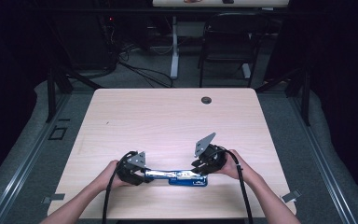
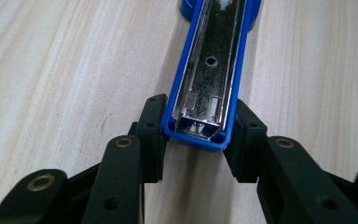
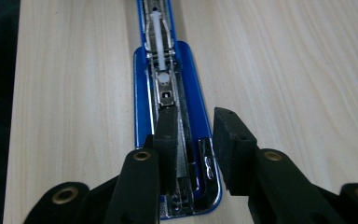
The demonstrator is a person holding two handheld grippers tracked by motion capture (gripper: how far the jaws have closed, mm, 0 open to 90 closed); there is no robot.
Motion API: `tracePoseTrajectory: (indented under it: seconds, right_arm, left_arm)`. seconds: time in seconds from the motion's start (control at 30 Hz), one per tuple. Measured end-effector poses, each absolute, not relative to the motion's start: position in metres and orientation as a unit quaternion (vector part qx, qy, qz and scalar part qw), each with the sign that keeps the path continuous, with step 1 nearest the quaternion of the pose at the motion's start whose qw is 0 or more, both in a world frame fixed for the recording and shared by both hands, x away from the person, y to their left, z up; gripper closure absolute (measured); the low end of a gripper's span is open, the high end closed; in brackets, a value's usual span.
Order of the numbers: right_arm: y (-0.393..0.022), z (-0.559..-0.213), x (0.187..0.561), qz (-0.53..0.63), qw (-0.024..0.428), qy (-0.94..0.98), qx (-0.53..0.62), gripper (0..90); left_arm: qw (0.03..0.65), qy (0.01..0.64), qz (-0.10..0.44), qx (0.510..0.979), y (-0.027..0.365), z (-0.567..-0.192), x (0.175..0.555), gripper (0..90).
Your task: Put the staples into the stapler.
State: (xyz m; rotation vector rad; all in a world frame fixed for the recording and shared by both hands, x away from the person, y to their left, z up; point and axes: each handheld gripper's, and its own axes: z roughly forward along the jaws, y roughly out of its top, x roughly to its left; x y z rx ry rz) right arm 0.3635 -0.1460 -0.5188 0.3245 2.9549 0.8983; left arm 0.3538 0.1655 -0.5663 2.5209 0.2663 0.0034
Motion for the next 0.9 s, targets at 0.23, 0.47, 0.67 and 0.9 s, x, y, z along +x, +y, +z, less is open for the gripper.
tracePoseTrajectory:
  seconds: [0.23, 0.47, 0.67, 0.9]
  right_arm:
    - [-0.156, -0.515, 0.364, 0.280, 0.022, 0.943, 0.179, 70.3]
    - [-0.171, -0.517, 0.355, 0.270, -0.004, 0.928, 0.258, 73.5]
    - [-0.178, -0.522, 0.355, 0.280, -0.029, 0.900, 0.333, 74.9]
    - [-0.175, -0.527, 0.356, 0.267, -0.036, 0.904, 0.331, 77.0]
  left_arm:
    - [0.298, 0.104, 0.001, 0.949, 0.165, -0.566, 0.353, 63.1]
    - [0.300, 0.105, 0.006, 0.948, 0.164, -0.567, 0.353, 63.1]
    - [0.296, 0.108, 0.007, 0.949, 0.164, -0.566, 0.352, 62.9]
    - [0.315, 0.114, 0.005, 0.942, 0.168, -0.565, 0.352, 62.7]
